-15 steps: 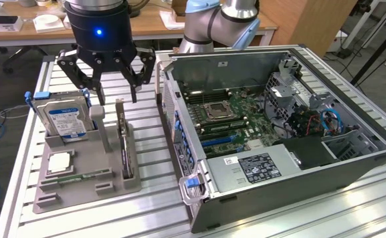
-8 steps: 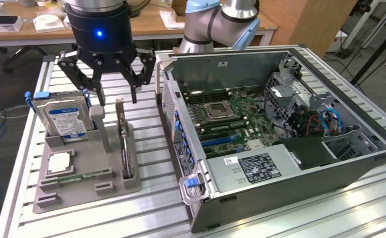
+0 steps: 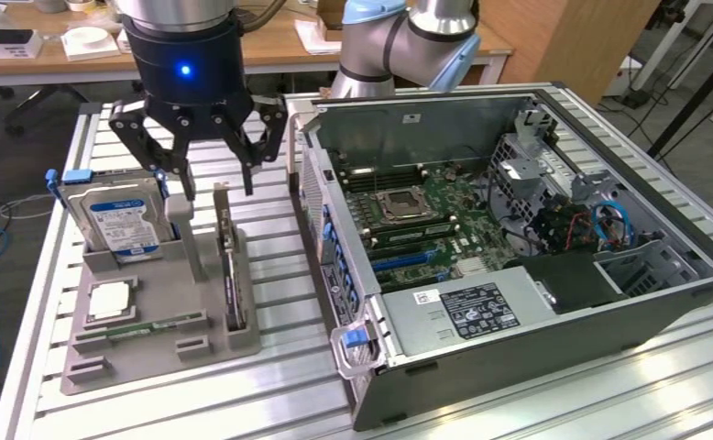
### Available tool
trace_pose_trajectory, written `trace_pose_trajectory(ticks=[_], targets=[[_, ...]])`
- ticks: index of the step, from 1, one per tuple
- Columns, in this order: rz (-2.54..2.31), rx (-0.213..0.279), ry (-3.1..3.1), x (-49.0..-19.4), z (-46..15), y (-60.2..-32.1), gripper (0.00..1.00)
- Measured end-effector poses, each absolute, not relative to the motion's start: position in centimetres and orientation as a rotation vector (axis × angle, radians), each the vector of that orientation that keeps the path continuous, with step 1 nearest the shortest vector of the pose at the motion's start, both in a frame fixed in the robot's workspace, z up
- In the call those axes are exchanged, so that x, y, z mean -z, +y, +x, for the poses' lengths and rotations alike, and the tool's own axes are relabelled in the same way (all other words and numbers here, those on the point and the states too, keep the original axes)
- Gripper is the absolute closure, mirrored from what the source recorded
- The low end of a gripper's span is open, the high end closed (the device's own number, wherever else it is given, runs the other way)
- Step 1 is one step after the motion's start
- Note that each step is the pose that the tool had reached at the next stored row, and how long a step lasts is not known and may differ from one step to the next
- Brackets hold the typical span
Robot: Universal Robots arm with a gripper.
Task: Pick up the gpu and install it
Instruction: 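Pick up the gpu and move the gpu toward the slot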
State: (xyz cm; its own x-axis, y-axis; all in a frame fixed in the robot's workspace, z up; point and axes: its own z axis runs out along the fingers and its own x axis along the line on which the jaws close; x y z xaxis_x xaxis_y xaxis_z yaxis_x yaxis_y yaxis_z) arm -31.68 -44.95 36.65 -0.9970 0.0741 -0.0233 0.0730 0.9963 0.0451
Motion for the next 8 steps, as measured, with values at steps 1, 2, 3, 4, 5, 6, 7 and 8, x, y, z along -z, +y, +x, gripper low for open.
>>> trace_pose_trajectory(ticks=[1,2,3,4,5,6,7,8], targets=[[0.115,-0.069,3.114,-36.58,-31.68,-44.95,0.4],[0.115,-0.069,3.114,-36.52,-31.68,-44.95,0.4],[0.115,-0.069,3.114,-36.46,-31.69,-44.95,0.4],[0.115,-0.069,3.114,-36.4,-31.68,-44.95,0.4],[0.115,-0.069,3.114,-36.33,-31.69,-44.95,0.4],[0.115,-0.069,3.114,-36.26,-31.69,-44.94,0.4],[0.115,-0.069,3.114,-36.19,-31.68,-44.95,0.4],[0.115,-0.069,3.114,-36.13,-31.68,-44.95,0.4]])
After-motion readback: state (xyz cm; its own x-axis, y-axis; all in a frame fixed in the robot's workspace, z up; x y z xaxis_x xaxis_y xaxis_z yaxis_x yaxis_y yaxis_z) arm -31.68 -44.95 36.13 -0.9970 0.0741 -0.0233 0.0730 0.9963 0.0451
